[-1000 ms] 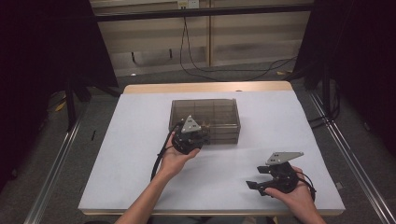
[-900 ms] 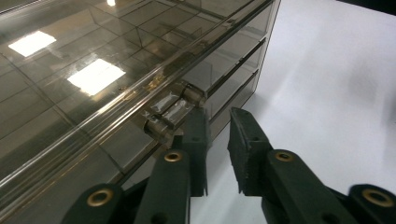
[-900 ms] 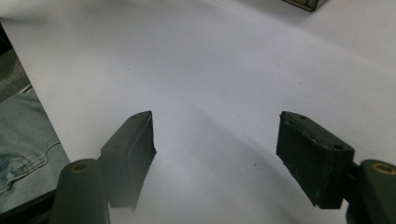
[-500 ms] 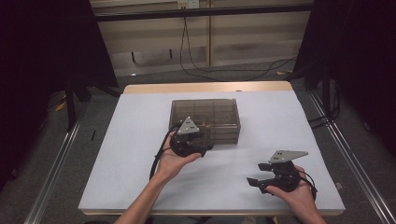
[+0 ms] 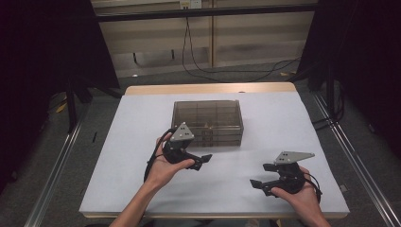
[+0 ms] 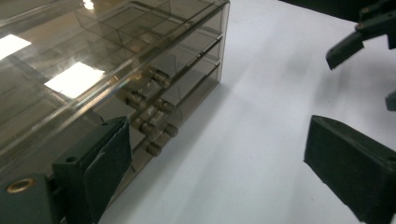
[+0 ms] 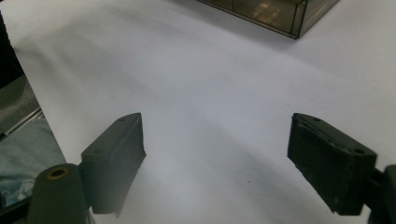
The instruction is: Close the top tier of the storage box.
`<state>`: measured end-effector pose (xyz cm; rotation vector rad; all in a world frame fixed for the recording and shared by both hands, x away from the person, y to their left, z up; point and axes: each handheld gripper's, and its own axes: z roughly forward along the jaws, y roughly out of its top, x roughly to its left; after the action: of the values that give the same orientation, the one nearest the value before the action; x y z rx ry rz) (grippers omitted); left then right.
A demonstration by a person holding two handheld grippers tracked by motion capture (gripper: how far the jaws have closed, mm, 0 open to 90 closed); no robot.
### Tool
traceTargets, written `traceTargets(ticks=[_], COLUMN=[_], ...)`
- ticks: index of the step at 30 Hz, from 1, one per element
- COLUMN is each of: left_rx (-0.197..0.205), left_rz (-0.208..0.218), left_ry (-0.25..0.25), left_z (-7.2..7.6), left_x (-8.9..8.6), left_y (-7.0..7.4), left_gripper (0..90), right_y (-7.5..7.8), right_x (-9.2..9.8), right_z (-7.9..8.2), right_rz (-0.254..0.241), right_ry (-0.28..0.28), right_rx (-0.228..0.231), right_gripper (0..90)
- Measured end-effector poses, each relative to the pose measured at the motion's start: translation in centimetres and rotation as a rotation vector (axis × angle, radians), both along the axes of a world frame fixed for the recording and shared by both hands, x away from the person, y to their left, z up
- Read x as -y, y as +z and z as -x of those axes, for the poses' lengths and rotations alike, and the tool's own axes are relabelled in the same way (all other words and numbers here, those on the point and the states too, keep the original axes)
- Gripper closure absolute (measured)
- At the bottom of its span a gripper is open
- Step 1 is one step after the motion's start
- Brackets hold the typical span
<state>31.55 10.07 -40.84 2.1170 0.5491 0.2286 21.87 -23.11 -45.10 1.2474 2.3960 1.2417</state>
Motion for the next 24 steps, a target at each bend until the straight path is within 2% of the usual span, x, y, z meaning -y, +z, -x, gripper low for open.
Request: traceTargets(ticks=[2, 4, 6, 11, 13, 20, 24], left_rx=[0.011, 0.001, -0.003, 0.007, 0.020, 0.019, 0.009], left_rz=[-0.015, -0.016, 0.001, 0.003, -0.009, -0.002, 0.001], left_ry=[0.011, 0.025, 0.010, 0.031, 0.037, 0.068, 0.105], left_z=[0.3, 0.5, 0.7, 1.2, 1.4, 2.3, 2.8], left_x=[-0.4, -0.9, -1.5, -2.9, -3.6, -5.3, -6.5], left_y=[0.0, 0.2, 0.3, 0.7, 0.7, 0.4, 0.2], left_gripper=[7.0, 5.6, 5.3, 4.8, 4.8, 5.5, 5.8], right_y=[0.0, 0.0, 0.0, -0.1, -0.1, -0.2, -0.2], right_x=[0.1, 0.1, 0.1, 0.1, 0.0, 0.2, 0.2], right_z=[0.0, 0.0, 0.1, -0.1, -0.1, -0.1, -0.1], right_rz=[-0.011, -0.009, -0.014, -0.012, -0.014, -0.006, -0.008], right_ry=[0.000, 0.002, 0.002, -0.005, -0.004, -0.025, -0.026], right_rx=[0.004, 0.002, 0.002, 0.001, -0.002, -0.002, -0.005], right_gripper=[16.8, 15.2, 14.9, 14.1, 13.7, 13.3, 11.9])
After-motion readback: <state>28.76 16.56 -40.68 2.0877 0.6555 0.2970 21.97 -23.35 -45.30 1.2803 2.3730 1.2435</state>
